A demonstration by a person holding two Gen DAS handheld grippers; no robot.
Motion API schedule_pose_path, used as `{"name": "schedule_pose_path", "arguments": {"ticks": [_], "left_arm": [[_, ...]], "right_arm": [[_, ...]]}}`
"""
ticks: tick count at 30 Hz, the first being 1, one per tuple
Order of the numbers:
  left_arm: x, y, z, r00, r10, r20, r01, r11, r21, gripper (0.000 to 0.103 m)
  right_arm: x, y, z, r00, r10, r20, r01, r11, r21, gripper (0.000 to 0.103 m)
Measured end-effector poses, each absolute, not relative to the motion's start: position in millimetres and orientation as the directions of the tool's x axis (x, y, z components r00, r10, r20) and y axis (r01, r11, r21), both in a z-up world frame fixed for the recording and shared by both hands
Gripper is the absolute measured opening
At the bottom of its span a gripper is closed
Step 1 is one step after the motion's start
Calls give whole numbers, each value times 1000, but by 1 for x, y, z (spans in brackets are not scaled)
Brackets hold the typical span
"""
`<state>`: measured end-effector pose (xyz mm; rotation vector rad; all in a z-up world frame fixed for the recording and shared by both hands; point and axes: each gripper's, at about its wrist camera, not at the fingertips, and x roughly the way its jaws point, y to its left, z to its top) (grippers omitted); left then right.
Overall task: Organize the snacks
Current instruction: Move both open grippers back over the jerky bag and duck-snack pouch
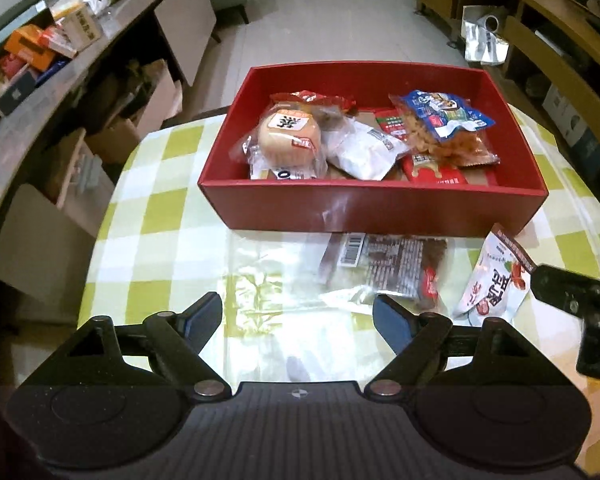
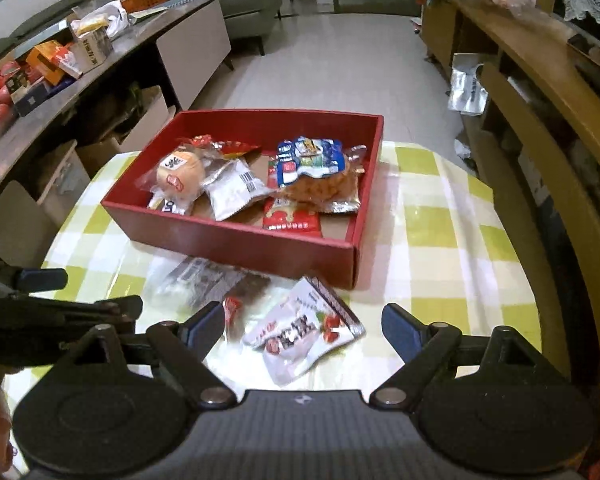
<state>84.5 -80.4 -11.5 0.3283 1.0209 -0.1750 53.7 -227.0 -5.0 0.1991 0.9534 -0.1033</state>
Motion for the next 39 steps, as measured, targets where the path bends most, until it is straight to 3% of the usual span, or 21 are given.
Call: {"name": "schedule_pose_path", "arguments": {"ticks": [9, 30, 39], "left_arm": [[79, -78, -5, 527, -14, -849, 305, 936, 174, 90], [92, -68, -32, 511, 88, -855, 315, 907, 281, 90], [106, -49, -29, 457, 53, -888, 258, 947, 190, 91]], "right_arm": [[58, -226, -24, 531, -8, -848, 213, 969, 125, 91], [90, -223, -56, 458, -21, -889, 264, 958, 114, 91], [96, -250, -74, 421, 2, -907, 383, 906, 179, 91]]}}
